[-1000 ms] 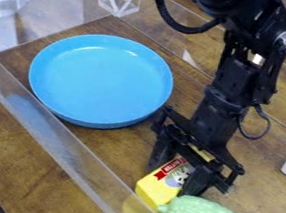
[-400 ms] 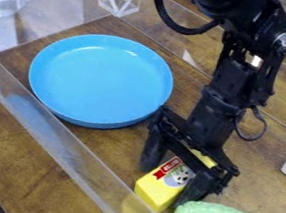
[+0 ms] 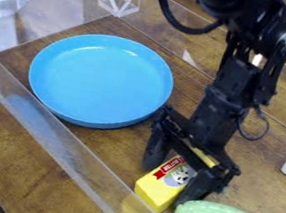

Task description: Remove the yellow block from inside the blue tray and put it on the table

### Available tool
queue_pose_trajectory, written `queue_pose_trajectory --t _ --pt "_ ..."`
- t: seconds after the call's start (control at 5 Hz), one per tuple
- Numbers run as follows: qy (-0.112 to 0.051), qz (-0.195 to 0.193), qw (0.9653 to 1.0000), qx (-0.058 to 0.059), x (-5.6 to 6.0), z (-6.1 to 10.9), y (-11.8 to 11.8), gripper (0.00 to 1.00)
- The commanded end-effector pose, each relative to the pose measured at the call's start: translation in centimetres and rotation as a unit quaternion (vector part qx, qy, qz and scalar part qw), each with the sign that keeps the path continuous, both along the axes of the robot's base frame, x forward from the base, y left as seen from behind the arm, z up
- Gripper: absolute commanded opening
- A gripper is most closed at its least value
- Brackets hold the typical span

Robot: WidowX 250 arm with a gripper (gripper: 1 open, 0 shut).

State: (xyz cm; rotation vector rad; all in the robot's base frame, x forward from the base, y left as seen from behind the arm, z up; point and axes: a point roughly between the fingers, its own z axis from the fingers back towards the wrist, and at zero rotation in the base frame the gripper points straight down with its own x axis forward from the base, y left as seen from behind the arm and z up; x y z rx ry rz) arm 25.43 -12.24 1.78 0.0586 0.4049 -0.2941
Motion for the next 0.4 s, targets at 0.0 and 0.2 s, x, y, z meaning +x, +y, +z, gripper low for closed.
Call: queue_pose_trajectory --t 0.0,0.2 --pt "-0.020 -0.015 0.9996 -0.010 0.82 1.35 -0.62 1.00" --pt "-0.015 -0.024 0.9996 -0.009 0.74 1.28 -0.76 1.00"
